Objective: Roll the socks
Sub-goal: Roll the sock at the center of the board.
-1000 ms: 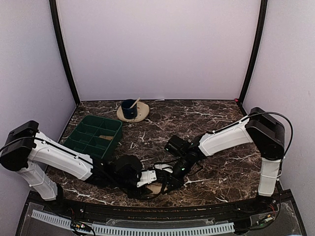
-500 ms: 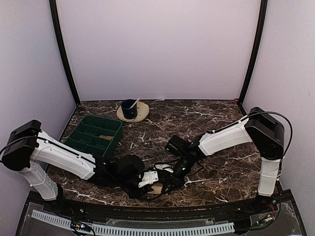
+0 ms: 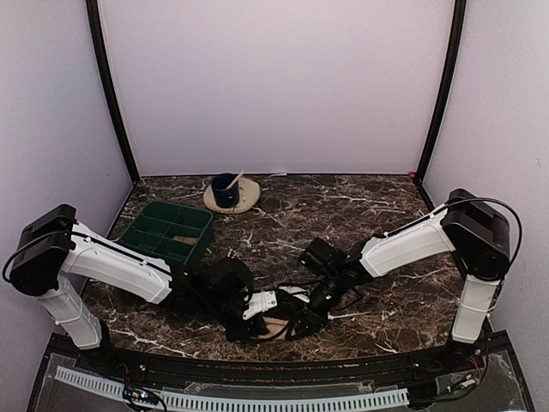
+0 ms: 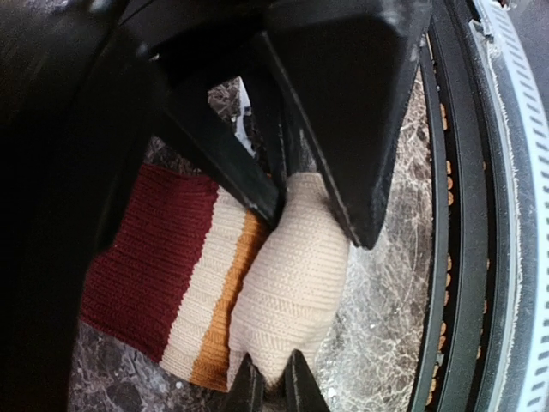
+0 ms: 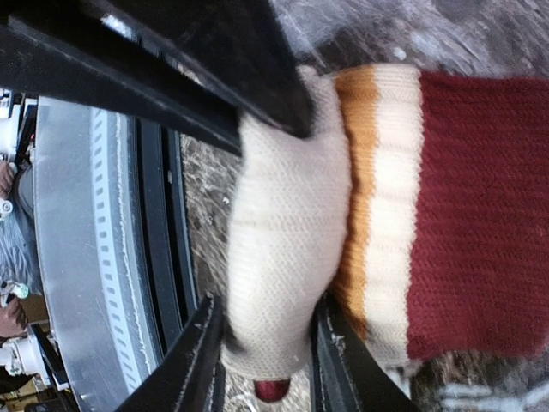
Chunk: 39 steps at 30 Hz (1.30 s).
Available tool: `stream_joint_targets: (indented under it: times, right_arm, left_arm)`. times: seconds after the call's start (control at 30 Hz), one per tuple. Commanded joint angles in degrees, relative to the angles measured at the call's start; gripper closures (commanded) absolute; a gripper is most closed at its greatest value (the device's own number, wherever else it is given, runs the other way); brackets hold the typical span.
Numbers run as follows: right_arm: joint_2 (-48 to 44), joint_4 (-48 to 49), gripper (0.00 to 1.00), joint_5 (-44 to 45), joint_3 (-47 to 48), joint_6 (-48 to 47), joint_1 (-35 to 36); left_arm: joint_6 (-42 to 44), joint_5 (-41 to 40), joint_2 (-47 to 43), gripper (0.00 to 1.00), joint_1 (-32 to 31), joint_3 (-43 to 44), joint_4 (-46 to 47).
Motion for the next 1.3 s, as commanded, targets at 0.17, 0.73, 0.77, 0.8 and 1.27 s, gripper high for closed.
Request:
stream_joint_targets:
  times: [0.17, 0.73, 0.77, 0.8, 1.27]
  right_arm:
    - [-2.42, 3.1, 0.65, 6.18, -6.58, 6.59, -2.29]
    - [-12.48, 10.63, 0.62, 17.5, -15.01, 12.86, -3.68]
    - [-13.21, 10.63, 0.62, 19.19, -15.48, 13.1, -3.69]
    - [-13.85, 10.71, 0.62, 20.63, -15.96, 13.29, -3.69]
    - [-30.27, 14.89, 0.59, 37.27, -23.19, 10.21, 3.62]
  left_arm:
    - [-1.56, 11.97, 3.98, 1.0, 3.35, 4.23, -9.59]
    - [-1.57, 22.7, 10.22, 1.0, 8.06, 12.05, -19.81]
    - [-1.66, 23.59, 10.53, 1.0, 8.48, 12.4, -20.23]
    - [-1.78, 24.16, 10.67, 1.0, 8.82, 12.68, -20.59]
    - [-1.37, 33.93, 15.6, 1.0, 14.12, 15.72, -25.59]
